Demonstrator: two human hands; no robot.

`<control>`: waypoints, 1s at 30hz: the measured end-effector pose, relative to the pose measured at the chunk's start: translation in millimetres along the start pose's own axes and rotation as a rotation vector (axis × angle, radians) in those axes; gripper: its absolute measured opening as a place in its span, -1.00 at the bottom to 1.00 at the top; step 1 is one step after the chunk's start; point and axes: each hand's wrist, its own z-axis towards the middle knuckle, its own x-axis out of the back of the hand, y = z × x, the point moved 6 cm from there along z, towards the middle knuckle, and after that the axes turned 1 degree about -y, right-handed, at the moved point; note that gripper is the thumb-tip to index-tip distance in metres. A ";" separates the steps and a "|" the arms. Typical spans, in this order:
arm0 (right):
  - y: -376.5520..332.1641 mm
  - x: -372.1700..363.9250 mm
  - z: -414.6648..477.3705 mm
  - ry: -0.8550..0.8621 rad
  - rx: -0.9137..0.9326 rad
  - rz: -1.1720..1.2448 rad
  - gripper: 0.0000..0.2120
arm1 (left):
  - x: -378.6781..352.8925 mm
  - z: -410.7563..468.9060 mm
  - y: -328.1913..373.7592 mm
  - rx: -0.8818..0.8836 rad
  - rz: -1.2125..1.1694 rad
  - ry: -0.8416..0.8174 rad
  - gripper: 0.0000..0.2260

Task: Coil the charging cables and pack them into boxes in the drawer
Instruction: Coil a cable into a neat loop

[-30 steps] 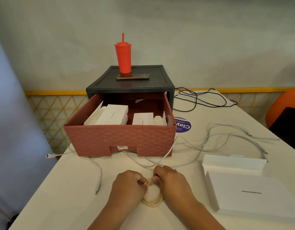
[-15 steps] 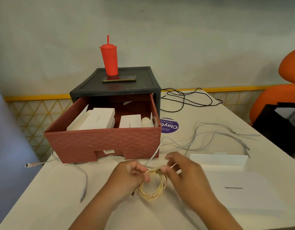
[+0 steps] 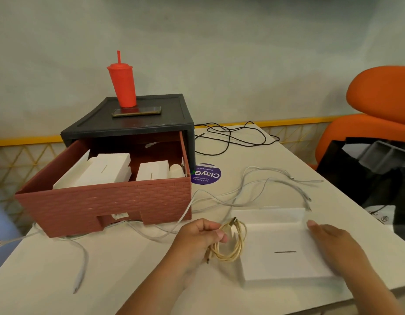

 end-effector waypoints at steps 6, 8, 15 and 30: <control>-19.0 -16.2 -9.2 0.014 0.101 -0.005 -0.52 | -15.8 7.3 -3.9 0.052 -0.203 0.035 -0.90; -23.9 -22.1 -11.5 0.002 0.137 0.018 -0.57 | -12.1 7.9 -1.2 0.042 -0.172 0.071 -0.90; -40.0 -34.1 -30.6 -0.019 0.268 0.411 -0.64 | 4.6 8.6 18.3 -0.042 -0.133 0.137 -0.89; -54.5 -27.9 -33.1 -0.310 0.474 0.336 -0.27 | 1.7 6.4 72.1 -0.385 0.344 0.165 -0.77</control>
